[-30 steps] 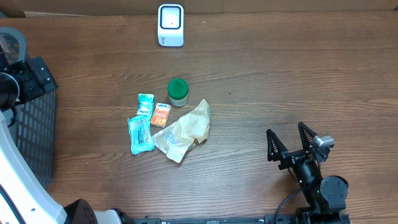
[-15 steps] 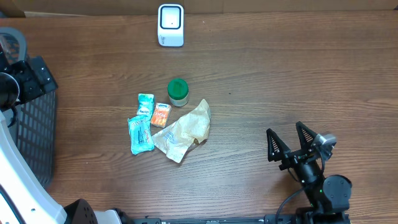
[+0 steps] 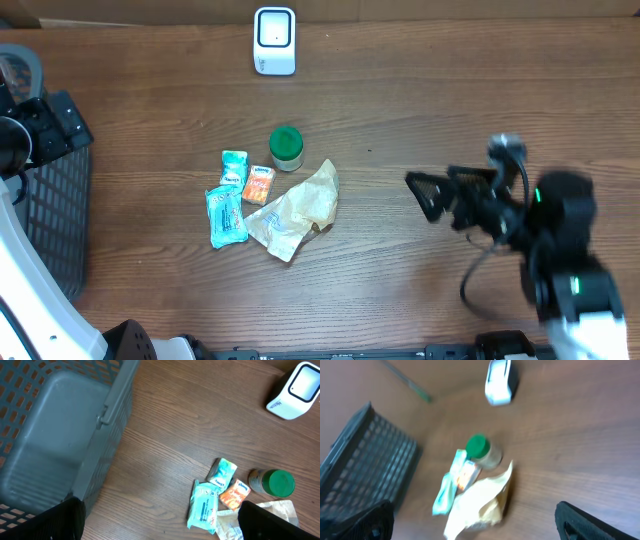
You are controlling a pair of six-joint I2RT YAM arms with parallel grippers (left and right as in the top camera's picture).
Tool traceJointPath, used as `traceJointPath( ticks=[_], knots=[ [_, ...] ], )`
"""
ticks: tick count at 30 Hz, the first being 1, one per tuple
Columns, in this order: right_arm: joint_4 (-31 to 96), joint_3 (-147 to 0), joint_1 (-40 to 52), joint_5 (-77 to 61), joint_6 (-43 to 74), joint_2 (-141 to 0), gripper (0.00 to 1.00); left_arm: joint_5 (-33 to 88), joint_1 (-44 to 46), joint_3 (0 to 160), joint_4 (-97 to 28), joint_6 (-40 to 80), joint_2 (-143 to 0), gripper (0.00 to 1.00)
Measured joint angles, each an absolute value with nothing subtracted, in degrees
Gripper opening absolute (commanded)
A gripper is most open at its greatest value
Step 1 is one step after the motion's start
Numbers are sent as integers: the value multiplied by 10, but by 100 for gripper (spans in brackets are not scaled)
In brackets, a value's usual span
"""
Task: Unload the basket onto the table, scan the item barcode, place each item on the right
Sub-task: 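Move the right gripper to the snack bag and grasp it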
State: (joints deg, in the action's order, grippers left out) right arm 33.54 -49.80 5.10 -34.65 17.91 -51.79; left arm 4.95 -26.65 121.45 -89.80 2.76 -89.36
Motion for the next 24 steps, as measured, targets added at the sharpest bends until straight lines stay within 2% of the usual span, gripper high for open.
traceJointPath(
  ticks=[10,19,24],
  knots=[
    [508,-713,172,-371,115,-865,100,50,-267,1214,-898,28,-894,100],
    [452,-728,214,-366,109,-1021,100,49,-267,1214,-898,28,-894,99],
    [425,-727,214,-361,125,-1061,91,49,-267,1214,-898,28,-894,100]
  ],
)
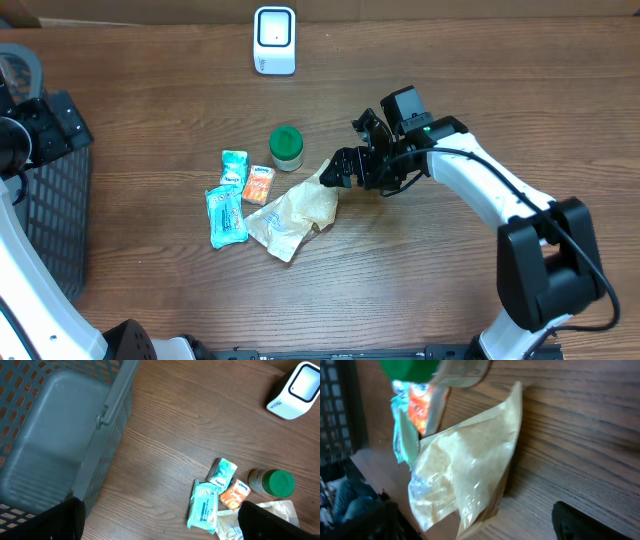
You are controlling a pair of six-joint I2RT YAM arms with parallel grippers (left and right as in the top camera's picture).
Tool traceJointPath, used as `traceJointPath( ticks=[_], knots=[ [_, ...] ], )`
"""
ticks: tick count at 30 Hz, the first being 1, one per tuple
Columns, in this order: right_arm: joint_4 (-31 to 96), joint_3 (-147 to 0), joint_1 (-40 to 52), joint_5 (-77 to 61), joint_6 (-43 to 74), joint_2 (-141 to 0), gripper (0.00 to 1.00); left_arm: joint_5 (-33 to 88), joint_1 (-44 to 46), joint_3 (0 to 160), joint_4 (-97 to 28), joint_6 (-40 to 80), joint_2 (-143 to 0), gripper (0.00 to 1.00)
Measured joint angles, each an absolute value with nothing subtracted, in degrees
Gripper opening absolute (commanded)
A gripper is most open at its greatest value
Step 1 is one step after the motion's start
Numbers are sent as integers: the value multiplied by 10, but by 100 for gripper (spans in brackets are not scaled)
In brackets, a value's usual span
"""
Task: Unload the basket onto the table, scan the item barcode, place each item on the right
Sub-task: 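Move the right gripper to the snack bag and grasp it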
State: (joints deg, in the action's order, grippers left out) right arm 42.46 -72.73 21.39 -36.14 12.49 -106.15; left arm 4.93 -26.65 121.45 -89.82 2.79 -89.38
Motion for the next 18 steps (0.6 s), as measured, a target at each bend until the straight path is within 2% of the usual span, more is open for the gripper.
traceJointPath(
  ticks=[6,11,15,18],
  knots=[
    [408,-727,221,-359,160,-1096,86,49,-267,1214,-898,28,-894,100],
    [387,-727,247,-358,208,-1126,77,49,-267,1214,-898,28,-894,100],
    [375,-727,267,-358,257,-1136,77,49,-267,1214,-898,28,-894,99],
    [357,-727,282,-358,295,-1149,72,49,-267,1214,-898,28,-894,100]
  ],
)
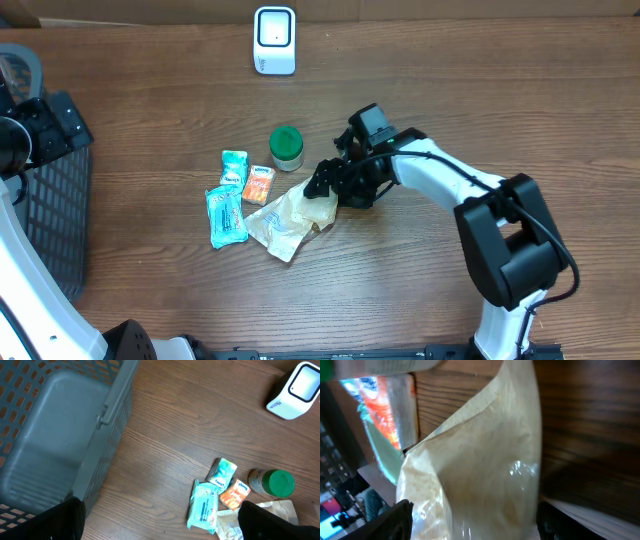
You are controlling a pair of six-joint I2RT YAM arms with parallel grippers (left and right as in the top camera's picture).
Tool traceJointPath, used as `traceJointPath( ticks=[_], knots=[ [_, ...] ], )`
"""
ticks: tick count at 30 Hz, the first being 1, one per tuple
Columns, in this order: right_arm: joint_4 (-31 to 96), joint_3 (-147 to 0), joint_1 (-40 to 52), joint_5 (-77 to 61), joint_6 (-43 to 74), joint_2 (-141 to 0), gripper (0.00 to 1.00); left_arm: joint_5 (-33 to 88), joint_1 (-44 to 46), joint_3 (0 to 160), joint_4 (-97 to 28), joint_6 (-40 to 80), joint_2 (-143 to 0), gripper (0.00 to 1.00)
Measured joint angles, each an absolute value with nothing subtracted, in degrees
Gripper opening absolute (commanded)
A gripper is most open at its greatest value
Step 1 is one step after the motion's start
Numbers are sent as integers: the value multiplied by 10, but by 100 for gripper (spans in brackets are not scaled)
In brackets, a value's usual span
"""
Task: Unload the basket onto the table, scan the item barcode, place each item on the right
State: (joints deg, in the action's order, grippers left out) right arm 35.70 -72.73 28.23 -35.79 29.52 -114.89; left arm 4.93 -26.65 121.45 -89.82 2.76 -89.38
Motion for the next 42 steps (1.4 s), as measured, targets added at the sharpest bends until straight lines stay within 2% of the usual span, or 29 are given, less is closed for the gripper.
traceJointPath(
  ticks=[3,5,7,10,14,19,27,32,35,42],
  knots=[
    [342,-727,300,-360,329,-1165,62,49,-267,1214,-898,28,-894,100],
    [336,-727,311,-360,347,-1169,47,49,-267,1214,-898,28,-894,99],
    [334,-727,318,-358,361,-1170,27,49,-267,1214,-898,28,-894,100],
    [328,-727,325,-360,373,-1172,9,49,-267,1214,-898,28,-894,99],
    [326,-727,326,-367,382,-1172,4,49,-267,1214,-898,28,-894,100],
    [346,-730,322,-373,355,-1172,4,49,-267,1214,-898,28,-894,100],
    [507,-783,293,-262,285,-1066,4,49,-267,1214,-898,28,-894,100],
    [555,-837,295,-74,265,-947,4,49,-267,1214,-898,28,-894,99],
    [556,-848,317,103,258,-909,4,49,-267,1214,-898,28,-894,100],
    [542,-848,342,439,252,-997,4,49,-267,1214,-898,28,-894,100]
  ],
)
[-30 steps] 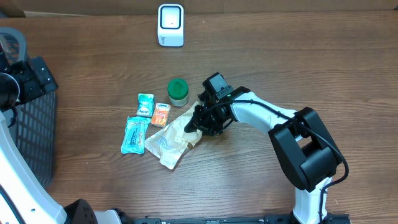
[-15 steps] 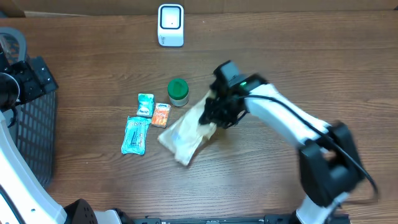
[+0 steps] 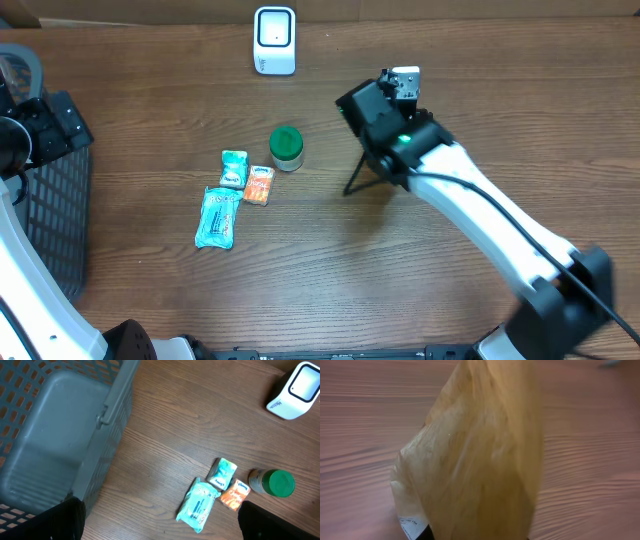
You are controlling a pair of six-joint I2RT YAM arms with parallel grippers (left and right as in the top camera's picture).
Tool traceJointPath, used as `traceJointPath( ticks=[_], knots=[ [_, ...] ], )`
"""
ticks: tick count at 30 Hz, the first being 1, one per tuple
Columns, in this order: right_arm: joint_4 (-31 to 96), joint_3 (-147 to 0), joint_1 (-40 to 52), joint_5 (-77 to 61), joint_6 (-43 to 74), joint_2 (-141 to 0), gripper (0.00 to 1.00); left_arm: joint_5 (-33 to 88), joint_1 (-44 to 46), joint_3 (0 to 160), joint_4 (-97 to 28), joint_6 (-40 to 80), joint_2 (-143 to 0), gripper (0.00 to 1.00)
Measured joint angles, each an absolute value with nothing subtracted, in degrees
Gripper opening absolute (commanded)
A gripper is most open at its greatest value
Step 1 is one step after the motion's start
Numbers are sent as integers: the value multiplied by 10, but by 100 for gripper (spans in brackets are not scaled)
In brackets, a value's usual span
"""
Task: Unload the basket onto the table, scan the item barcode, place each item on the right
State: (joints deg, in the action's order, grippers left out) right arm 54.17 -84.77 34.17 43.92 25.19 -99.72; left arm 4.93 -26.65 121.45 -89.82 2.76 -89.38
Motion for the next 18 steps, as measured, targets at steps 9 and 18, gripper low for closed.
traceJointPath(
  ticks=[9,18],
  knots=[
    [532,-847,352,604,250,-1134,4,49,-267,1214,-898,28,-894,100],
    [579,-847,437,476,246,-1140,52,50,-267,1214,-898,28,-894,100]
  ],
)
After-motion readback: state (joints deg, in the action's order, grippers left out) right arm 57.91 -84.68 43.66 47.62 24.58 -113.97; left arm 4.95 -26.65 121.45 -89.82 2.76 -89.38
